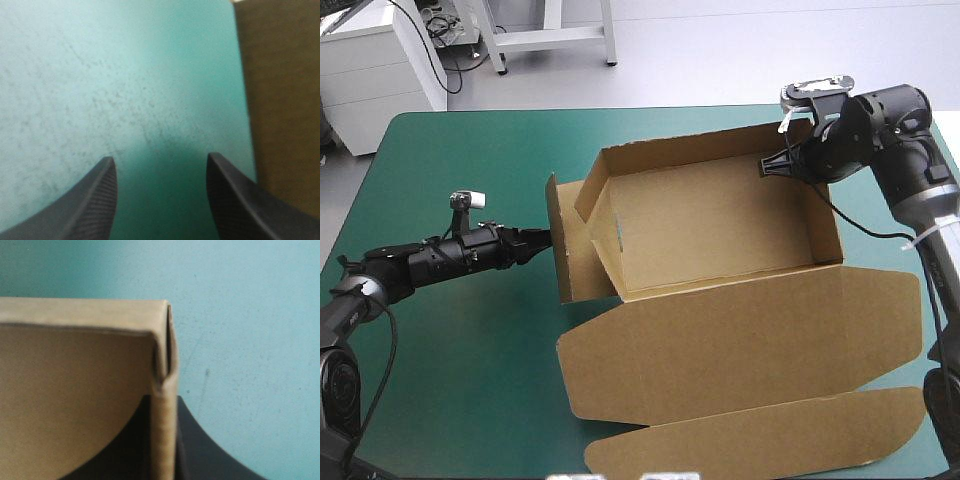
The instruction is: Fold the box
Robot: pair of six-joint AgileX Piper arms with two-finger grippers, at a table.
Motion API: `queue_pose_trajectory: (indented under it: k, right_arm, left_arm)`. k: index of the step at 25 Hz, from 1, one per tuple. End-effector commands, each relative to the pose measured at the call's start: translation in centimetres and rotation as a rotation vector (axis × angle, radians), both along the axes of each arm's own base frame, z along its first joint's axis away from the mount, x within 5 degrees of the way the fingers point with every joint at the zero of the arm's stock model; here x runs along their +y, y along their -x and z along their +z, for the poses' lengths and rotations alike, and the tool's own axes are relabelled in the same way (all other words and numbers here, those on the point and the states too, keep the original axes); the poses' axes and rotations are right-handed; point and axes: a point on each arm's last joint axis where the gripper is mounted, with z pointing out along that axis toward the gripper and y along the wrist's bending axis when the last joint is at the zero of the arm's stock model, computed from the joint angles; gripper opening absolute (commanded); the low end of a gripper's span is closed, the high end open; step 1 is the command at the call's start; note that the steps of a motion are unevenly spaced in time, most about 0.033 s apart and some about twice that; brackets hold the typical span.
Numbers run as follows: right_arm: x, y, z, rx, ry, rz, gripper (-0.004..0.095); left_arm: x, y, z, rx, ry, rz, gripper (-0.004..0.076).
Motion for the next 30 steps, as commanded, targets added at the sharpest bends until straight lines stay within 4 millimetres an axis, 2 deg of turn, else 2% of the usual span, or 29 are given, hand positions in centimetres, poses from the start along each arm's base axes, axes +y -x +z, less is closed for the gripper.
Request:
queue_pose_trajectory:
  k: [1, 5, 9, 12, 15, 16, 21, 22, 23, 25, 30]
  right_arm:
    - [-0.6, 1.5, 2.5, -0.083, -0.022, -0.007, -0.0020]
    - [-0.6, 1.5, 2.5, -0.084, -0.023, -0.006, -0.0020]
    - [-0.6, 1.4, 2.5, -0.087, -0.026, -0.009, -0.0020]
    - [-0.6, 1.3, 2.5, -0.095, -0.029, -0.011, -0.0021]
    - [-0.5, 1.0, 2.4, -0.100, -0.034, -0.015, -0.0020]
    - [-0.4, 0.8, 2.2, -0.093, -0.036, -0.016, -0.0020]
    - [-0.3, 0.2, 1.6, -0.075, -0.033, -0.016, -0.0020]
    - [-0.2, 0.2, 1.6, -0.076, -0.036, -0.015, -0.0020]
    - [-0.2, 0.2, 1.6, -0.076, -0.036, -0.015, -0.0020]
    - [-0.2, 0.1, 1.4, -0.073, -0.031, -0.011, -0.0020]
    - [-0.1, -0.1, 1.2, -0.066, -0.031, -0.008, -0.0020]
  left_arm:
    - [-0.8, 0.3, 3.3, -0.121, 0.181, -0.039, 0.0379]
    - [-1.2, 0.8, 4.3, -0.168, 0.291, -0.115, 0.0379]
    - [-1.4, 1.2, 4.5, -0.131, 0.300, -0.132, 0.0379]
    - [-2.1, 1.8, 5.4, -0.148, 0.295, -0.158, 0.0379]
    - [-3.1, 2.8, 7.2, -0.208, 0.291, -0.195, 0.0379]
    - [-3.7, 3.2, 8.4, -0.231, 0.289, -0.202, 0.0379]
    - [-5.1, 3.3, 11.0, -0.107, 0.202, -0.194, 0.0355]
    - [-5.8, 3.3, 12.2, -0.088, 0.185, -0.222, 0.0355]
    - [-6.1, 3.3, 12.6, -0.079, 0.185, -0.230, 0.0355]
    - [-7.1, 3.2, 15.1, -0.091, 0.197, -0.250, 0.0355]
    - [-7.5, 3.2, 16.4, -0.066, 0.212, -0.234, 0.0355]
